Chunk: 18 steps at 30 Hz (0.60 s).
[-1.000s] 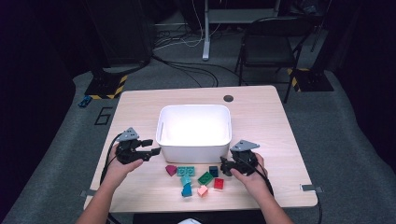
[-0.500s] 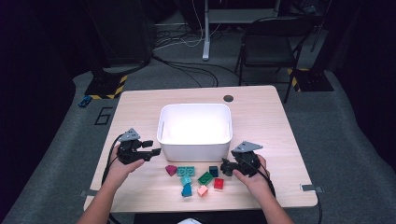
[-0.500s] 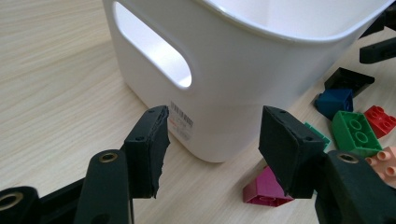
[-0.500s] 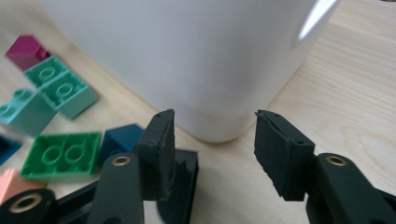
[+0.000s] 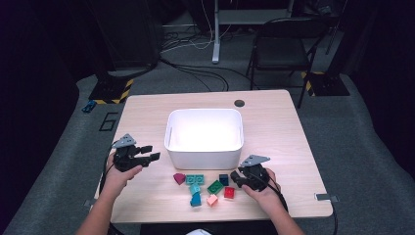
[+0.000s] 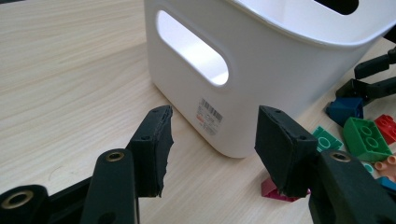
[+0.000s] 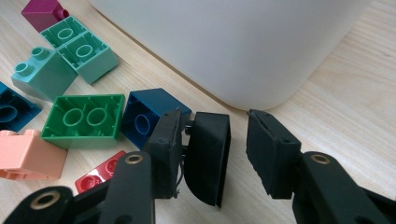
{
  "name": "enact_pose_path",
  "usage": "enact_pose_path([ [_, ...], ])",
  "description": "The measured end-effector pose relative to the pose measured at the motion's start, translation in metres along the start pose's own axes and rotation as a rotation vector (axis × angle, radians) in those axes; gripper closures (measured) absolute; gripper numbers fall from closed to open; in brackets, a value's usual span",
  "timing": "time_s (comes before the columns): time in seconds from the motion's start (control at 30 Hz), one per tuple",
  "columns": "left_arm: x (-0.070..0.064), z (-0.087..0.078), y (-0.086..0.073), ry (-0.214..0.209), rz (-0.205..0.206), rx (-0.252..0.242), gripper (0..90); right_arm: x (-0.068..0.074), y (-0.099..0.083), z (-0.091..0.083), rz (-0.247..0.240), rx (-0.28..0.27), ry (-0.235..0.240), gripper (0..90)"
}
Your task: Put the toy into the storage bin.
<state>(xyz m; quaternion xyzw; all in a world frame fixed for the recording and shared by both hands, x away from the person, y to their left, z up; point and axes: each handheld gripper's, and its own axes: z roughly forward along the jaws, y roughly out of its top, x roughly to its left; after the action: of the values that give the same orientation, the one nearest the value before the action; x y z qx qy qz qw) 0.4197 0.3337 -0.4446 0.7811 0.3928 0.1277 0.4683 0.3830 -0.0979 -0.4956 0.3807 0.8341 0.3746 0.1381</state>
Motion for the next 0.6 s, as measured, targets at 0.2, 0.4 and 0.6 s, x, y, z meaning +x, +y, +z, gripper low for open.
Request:
enact_pose_path([
  [0.2, 0.0021, -0.0008, -0.0007, 0.008, 0.003, -0.004, 45.7, 0.0042, -0.0008, 0.0025, -0.017, 0.018, 0.005, 56.5],
  [0.4, 0.0034, -0.0015, -0.001, 0.016, 0.002, -0.009, 45.4, 0.0057, -0.0011, 0.0036, -0.045, 0.036, 0.003, 57.1],
  [0.6, 0.0029, -0.002, -0.0013, 0.017, -0.015, -0.017, 45.5, 0.0057, -0.0018, 0.0059, -0.06, 0.062, -0.004, 65.9],
])
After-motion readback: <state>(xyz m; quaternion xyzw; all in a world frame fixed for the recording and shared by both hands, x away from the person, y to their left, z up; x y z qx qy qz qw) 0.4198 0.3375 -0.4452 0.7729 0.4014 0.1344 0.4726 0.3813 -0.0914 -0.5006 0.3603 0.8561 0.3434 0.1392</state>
